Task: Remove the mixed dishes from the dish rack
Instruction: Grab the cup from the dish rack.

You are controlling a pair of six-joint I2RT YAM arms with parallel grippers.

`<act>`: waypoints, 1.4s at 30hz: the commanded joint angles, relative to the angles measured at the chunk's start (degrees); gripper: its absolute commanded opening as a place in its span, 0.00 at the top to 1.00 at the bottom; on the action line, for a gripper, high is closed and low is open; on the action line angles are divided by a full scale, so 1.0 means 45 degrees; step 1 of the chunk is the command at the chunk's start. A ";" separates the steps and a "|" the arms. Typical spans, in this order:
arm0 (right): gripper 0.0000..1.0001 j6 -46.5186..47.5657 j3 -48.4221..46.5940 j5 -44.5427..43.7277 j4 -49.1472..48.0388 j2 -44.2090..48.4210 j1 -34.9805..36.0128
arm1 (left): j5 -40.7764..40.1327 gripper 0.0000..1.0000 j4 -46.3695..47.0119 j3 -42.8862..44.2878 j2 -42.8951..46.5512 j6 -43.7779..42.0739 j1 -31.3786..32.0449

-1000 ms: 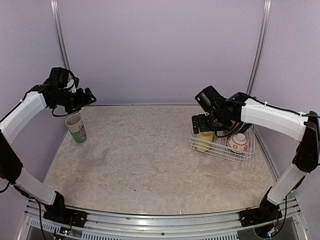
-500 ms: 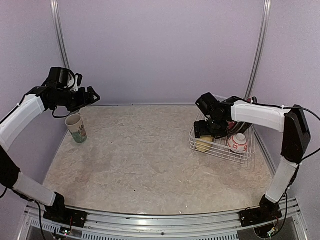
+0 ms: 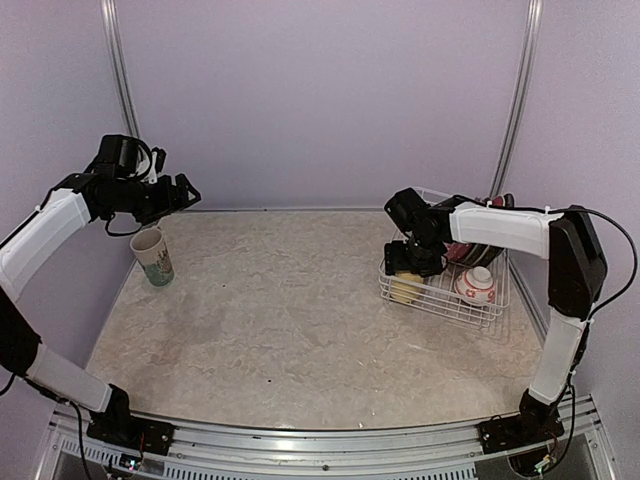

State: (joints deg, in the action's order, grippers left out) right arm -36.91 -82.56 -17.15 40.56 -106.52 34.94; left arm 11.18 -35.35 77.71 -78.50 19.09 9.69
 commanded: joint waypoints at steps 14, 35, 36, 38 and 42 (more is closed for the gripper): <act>0.33 -0.0043 0.0134 -0.0019 -0.0299 0.0827 -0.0127 | 0.0291 0.09 -0.0042 0.0093 -0.0375 -0.0005 -0.0048; 0.82 -0.0484 0.1705 -0.0734 -0.1303 0.4153 -0.0139 | 0.0804 0.09 -0.0093 0.0174 -0.0505 0.0268 -0.0064; 0.85 -0.0559 0.1831 -0.0671 -0.1508 0.4356 -0.0146 | 0.0815 0.08 -0.0083 0.0189 -0.0505 0.0279 -0.0052; 0.90 -0.0702 0.2104 -0.0755 -0.1854 0.4721 -0.0157 | 0.0887 0.08 -0.0093 0.0199 -0.0515 0.0319 -0.0060; 1.00 -0.0935 0.2689 -0.0955 -0.2368 0.5491 -0.0318 | 0.1158 0.08 -0.0054 0.0192 -0.0527 0.0413 -0.0045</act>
State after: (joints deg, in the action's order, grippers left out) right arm -39.16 -72.27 -19.62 35.83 -86.89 34.52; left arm 14.59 -35.48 77.78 -80.38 20.34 9.67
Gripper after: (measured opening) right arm 0.758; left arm 0.915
